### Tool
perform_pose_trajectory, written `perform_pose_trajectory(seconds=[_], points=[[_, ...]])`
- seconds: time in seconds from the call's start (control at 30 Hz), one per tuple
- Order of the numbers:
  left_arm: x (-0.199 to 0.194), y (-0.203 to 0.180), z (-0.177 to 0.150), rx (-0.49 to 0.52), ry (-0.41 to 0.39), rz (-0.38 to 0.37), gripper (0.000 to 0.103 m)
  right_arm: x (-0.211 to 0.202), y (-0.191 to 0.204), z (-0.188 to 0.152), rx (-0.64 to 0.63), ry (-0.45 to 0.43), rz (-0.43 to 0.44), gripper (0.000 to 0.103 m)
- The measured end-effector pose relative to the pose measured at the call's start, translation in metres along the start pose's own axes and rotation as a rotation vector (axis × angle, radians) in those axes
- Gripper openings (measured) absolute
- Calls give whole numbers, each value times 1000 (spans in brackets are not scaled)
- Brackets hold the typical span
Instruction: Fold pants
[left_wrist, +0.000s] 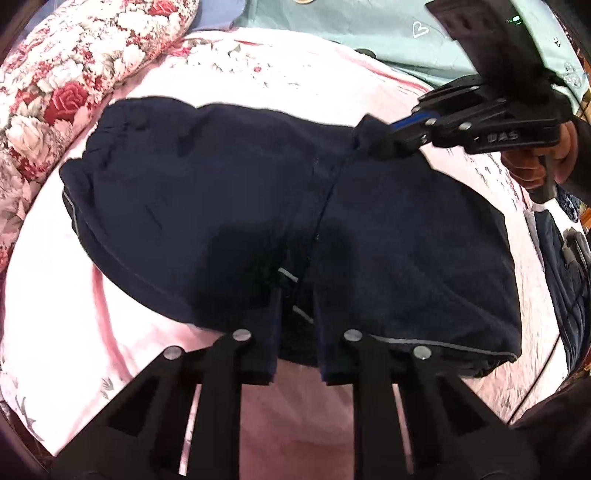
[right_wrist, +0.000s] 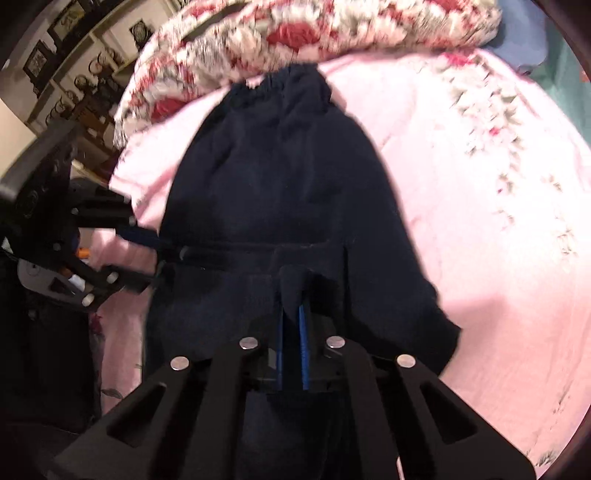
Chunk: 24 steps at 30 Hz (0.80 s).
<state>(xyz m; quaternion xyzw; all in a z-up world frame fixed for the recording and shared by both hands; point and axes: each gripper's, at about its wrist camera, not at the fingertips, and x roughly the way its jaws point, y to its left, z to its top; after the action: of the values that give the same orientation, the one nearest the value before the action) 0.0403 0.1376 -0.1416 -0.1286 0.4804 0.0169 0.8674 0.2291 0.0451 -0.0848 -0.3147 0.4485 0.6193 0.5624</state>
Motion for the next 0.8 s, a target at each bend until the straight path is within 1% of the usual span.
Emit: perform_pose_trajectory(seconds=[0.03,0.13,0.2,0.23,0.3,0.4,0.47,0.53,0.57,0.63,0.7,0.8], points=[[-3,-2,2,3,-12,5,14,-8,4,2,-4,-29,-5,6],[-19,0,10,-8,-61,19,14,-19,12,13,-38,-72,-37,5],[-18,6,9,-13,-62,37,14,-20,11,23,-36,-98,-51,5],[-14,8,7,-11,-52,46,14,-18,7,26,-26,-100,-55,5],[-2,12,-1,-6,-23,69,14,0,-4,27,6,-74,-55,6],[-11,13,0,-12,-20,64,14,32,-18,23,70,-35,-51,6],[-23,20,0,-19,-23,83,15,40,-24,20,123,-50,-37,6],[-34,30,-3,-37,-18,98,16,32,-23,20,153,-88,-24,6],[-38,33,-4,-43,-14,87,16,24,-21,21,154,-117,-14,6],[-40,31,-3,-27,-11,41,16,16,-19,22,154,-136,-17,6],[-33,22,-2,-5,9,-9,17,17,-21,22,159,-129,-23,6],[-14,15,-6,-23,57,-48,17,25,-27,20,193,-117,-29,6]])
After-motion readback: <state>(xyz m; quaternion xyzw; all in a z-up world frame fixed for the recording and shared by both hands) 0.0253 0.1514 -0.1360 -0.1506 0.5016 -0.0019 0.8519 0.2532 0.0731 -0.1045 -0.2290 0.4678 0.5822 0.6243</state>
